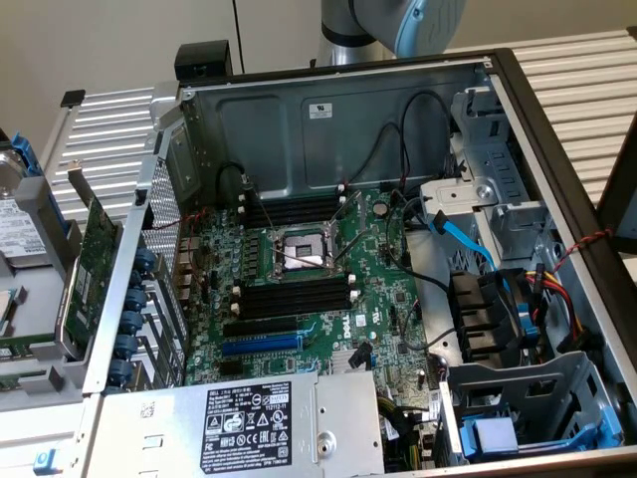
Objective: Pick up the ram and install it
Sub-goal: 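Pick up the ram and move it above insertion slot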
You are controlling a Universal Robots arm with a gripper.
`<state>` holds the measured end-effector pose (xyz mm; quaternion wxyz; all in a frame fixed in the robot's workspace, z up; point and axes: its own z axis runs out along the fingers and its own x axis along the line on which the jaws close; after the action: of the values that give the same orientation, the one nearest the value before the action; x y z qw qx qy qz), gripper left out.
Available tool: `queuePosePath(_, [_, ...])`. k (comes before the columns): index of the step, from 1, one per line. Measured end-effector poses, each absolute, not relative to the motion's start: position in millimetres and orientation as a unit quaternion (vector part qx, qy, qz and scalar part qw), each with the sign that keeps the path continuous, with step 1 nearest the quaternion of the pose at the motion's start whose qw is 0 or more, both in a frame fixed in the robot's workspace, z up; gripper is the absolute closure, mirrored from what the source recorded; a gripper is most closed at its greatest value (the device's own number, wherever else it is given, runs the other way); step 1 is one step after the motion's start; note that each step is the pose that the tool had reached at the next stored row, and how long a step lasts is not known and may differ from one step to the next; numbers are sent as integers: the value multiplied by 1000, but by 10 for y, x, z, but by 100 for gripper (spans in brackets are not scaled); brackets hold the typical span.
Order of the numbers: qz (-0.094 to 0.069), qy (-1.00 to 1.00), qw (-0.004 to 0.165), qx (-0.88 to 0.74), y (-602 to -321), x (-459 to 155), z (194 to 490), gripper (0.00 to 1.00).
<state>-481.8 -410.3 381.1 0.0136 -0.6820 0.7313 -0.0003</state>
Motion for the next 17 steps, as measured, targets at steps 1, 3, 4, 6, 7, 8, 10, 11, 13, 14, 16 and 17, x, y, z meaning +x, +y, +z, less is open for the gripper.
queuePosePath(1, [0,731,14,-682,-4105,-4817,3799,90])
queuePosePath(3, [-1,731,14,-682,-4111,-4817,3782,90])
queuePosePath(4, [-1,731,15,-682,-4114,-4817,3775,90])
queuePosePath(6, [-1,731,15,-682,-4123,-4817,3763,89])
queuePosePath(7, [-1,731,16,-682,-4128,-4817,3757,84])
queuePosePath(8, [-1,731,16,-682,-4133,-4817,3752,76])
queuePosePath(10, [-1,731,16,-682,-4143,-4817,3738,70])
queuePosePath(11, [-1,731,16,-682,-4147,-4818,3728,64])
queuePosePath(13, [-1,731,16,-682,-4149,-4818,3693,58])
queuePosePath(14, [-1,731,16,-682,-4150,-4818,3674,58])
queuePosePath(16, [-1,731,16,-682,-4155,-4817,3636,58])
queuePosePath(17, [-1,731,16,-682,-4169,-4817,3619,58])
